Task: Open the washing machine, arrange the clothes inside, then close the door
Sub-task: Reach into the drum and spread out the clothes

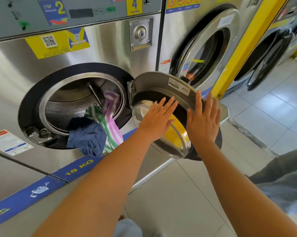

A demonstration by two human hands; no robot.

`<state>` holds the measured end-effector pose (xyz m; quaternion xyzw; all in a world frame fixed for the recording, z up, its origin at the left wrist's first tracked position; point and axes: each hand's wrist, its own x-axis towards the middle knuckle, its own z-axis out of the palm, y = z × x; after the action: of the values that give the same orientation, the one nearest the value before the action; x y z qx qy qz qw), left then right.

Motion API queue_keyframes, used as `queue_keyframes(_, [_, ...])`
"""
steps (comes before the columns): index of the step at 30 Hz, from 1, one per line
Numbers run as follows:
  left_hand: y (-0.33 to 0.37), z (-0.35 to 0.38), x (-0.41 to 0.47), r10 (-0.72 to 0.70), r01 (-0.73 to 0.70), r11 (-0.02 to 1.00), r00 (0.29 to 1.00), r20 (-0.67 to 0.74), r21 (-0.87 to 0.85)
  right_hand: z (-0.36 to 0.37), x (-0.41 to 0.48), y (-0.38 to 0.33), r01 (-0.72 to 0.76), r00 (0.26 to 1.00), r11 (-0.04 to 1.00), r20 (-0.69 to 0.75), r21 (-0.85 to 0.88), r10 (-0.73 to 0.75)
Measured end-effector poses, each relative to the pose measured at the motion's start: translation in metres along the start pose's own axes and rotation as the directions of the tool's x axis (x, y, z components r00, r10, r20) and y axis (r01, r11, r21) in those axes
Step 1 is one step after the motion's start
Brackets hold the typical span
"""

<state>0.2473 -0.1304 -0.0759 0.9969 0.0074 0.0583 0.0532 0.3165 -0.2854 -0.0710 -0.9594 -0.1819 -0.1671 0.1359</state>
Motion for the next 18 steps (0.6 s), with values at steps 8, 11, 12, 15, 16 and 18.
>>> queue_keyframes(8, [-0.013, 0.008, 0.007, 0.093, -0.093, 0.996, 0.993, -0.068, 0.010, 0.009, 0.007, -0.010, -0.079, 0.995, 0.996, -0.060, -0.035, 0.077])
queue_keyframes(11, [-0.027, 0.017, -0.002, 0.061, -0.063, 0.998, 0.994, -0.095, -0.022, 0.013, 0.005, -0.026, -0.080, 0.992, 0.996, -0.098, -0.041, 0.076])
queue_keyframes(12, [-0.034, 0.021, -0.005, 0.025, -0.029, 0.999, 0.996, -0.084, -0.045, 0.014, 0.006, -0.034, -0.065, 0.993, 0.997, -0.100, -0.045, 0.060])
queue_keyframes(15, [-0.061, 0.032, -0.019, -0.060, 0.056, 0.993, 0.997, -0.041, -0.104, 0.019, 0.005, -0.062, 0.058, 0.994, 0.996, -0.088, -0.072, -0.064])
queue_keyframes(16, [-0.070, 0.035, -0.025, -0.081, 0.077, 0.990, 0.996, -0.032, -0.115, 0.023, 0.004, -0.074, 0.098, 0.992, 0.993, -0.076, -0.065, -0.103])
queue_keyframes(18, [-0.089, 0.040, -0.039, -0.145, 0.140, 0.980, 0.989, -0.026, -0.144, 0.035, -0.002, -0.100, 0.166, 0.985, 0.986, -0.051, -0.035, -0.167])
